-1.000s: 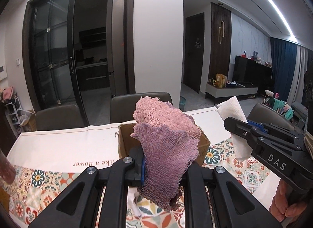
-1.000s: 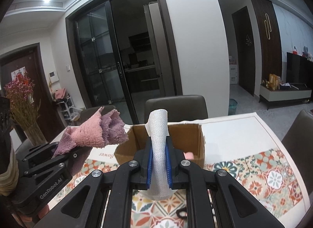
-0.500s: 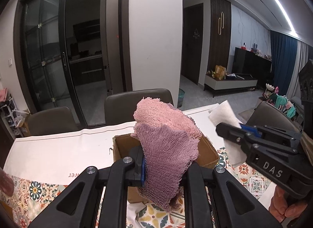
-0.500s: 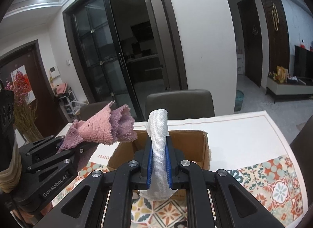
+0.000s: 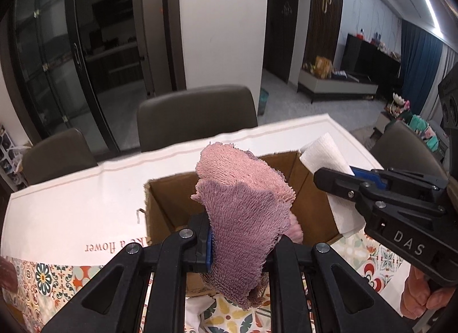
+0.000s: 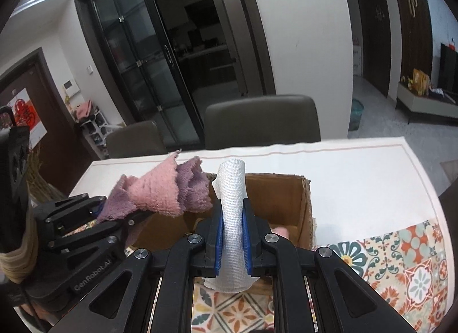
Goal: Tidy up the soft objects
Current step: 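Lower the mauve towel and white cloth into the box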
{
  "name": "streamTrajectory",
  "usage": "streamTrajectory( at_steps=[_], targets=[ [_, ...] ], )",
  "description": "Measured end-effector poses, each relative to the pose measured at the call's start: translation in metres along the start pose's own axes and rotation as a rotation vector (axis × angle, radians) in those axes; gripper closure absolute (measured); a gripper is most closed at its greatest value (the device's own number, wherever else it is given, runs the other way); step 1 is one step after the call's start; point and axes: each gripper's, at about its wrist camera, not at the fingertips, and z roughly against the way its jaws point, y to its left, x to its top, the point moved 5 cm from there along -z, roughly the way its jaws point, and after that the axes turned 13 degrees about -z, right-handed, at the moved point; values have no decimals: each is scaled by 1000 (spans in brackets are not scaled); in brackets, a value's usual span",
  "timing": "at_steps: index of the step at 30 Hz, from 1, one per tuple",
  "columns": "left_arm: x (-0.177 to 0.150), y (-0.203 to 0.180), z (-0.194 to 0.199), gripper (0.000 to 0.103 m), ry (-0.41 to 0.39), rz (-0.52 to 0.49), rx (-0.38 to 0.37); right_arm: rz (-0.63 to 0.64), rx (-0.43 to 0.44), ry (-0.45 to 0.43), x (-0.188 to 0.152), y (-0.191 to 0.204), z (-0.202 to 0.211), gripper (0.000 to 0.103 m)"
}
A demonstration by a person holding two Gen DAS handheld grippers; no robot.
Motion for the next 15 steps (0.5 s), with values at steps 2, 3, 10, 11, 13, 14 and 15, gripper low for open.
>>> streamTrajectory(
  at_steps=[2,3,10,11,13,14,15],
  targets=[
    [-2,2,-11,87,30,5,-14,-9,-5,18,1,-5,-7,90],
    [-2,2,-16,87,42,7,-23,-12,-8,28,2,-7,-12,90],
    [-8,-2,-43,84,119,0,-28,2,-42,76,-2,-13,-37,90],
    [-9,-1,-44,83,122,1,-27,-5,-37,90,-3,-14,-41,90],
    [-10,1,-46,77,127,13,-34,-7,-40,108,-5,-17,-48,90],
    [-11,1,-47,76,133,18,-30,-6,-47,112,-6,-17,-50,89],
    [-11,2,-47,72,137,21,-27,-4,-53,117,-7,-18,-53,88]
  ],
)
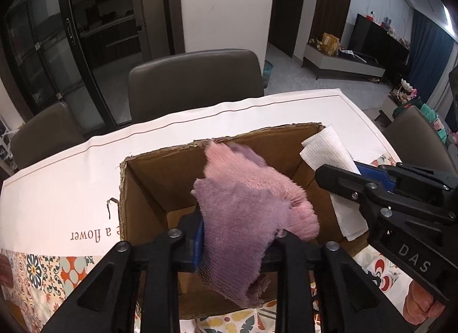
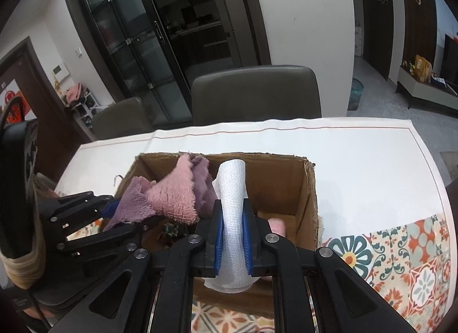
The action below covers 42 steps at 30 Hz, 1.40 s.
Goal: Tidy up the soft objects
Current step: 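Lower the mauve towel and white cloth into the box, then withdraw both tools from the box toward the remaining items on the runner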
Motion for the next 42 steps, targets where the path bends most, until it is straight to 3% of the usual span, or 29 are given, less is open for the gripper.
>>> streamTrajectory(
  at_steps=[1,3,6,10,24,27,42],
  targets=[
    [-1,0,0,65,4,2,0,0,1,7,0,-1,-2,86],
    [-1,0,2,60,6,3,14,-2,8,26,0,-1,-6,64],
    [-2,4,6,47,4,16,29,0,-6,11,2,-1,-5,56],
    [-1,9,14,42,-9,29,52,-1,-17,7,3,0,-2,56],
    [-20,15,71,40,-105,50,165,-1,-107,-87,0,3,33,53],
    [-28,12,85,40,-130,38,185,17,-155,-160,-7,7,50,42],
    [-70,-26,145,40,-256,-1,218,46,-173,-301,-58,14,125,42]
  ],
)
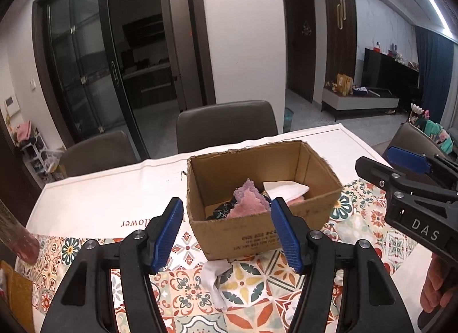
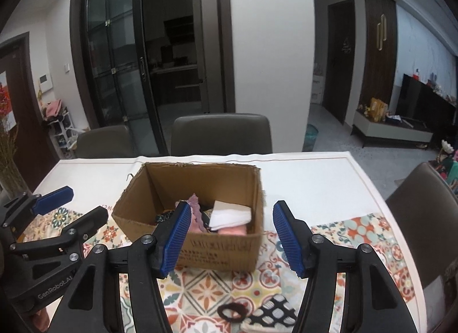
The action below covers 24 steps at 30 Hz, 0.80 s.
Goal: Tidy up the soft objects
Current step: 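Withdraw both tools from the box toward the remaining items on the runner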
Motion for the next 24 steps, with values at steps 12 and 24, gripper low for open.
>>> streamTrajectory(
  at_steps=[12,24],
  targets=[
    [-36,-36,35,40,-46,-39,-51,-82,-53,-54,-49,-29,55,38],
    [-74,-74,43,40,-64,-149,-152,-151,-96,-72,-103,-53,85,38]
  ],
)
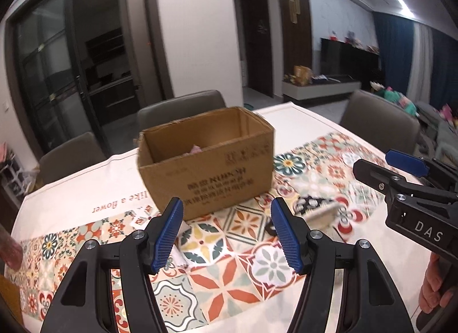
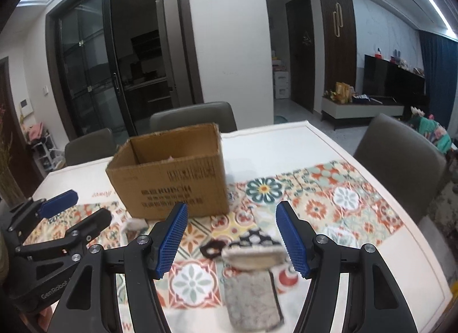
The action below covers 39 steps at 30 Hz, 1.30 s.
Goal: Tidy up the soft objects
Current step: 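Withdraw both tools from the box toward the remaining items on the runner, then grasp the brown hair tie with the left tool while the right tool grasps the grey floral pouch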
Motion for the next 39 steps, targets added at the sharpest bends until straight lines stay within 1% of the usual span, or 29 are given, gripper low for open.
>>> streamTrajectory(
  at_steps=[3,5,7,9,12,17,21,24,26,30,36,39],
  targets=[
    [-7,-8,-6,40,11,-42,-20,-21,-40,-9,-18,-8,7,38],
    [-11,-12,-9,40,9,-62,-52,-37,-73,-21,-29,-12,11,38],
    [-13,-17,-14,40,9,-101,-53,-49,-89,-12,-44,-12,11,38],
    [-16,-23,-19,40,6,-147,-56,-35,-106,-4,-57,-9,8,38],
    [-21,-29,-29,40,5,-189,-65,-7,-128,-2,-70,-8,3,38],
    [-28,-38,-51,40,5,-227,-130,-20,-156,28,-89,-15,-12,38],
    [-36,-44,-69,40,15,-252,-176,-33,-166,70,-104,-18,-26,38],
    [-43,-48,-82,40,30,-260,-212,-21,-173,104,-116,-16,-38,38],
    [-47,-49,-91,40,40,-259,-224,-20,-177,129,-122,-16,-46,38],
    [-53,-49,-108,40,63,-256,-244,-11,-202,151,-128,-20,-60,38],
    [-55,-57,-130,40,77,-279,-278,-22,-220,214,-138,-26,-81,38],
    [-54,-61,-140,40,80,-283,-300,-10,-223,225,-141,-25,-86,38]
  ],
)
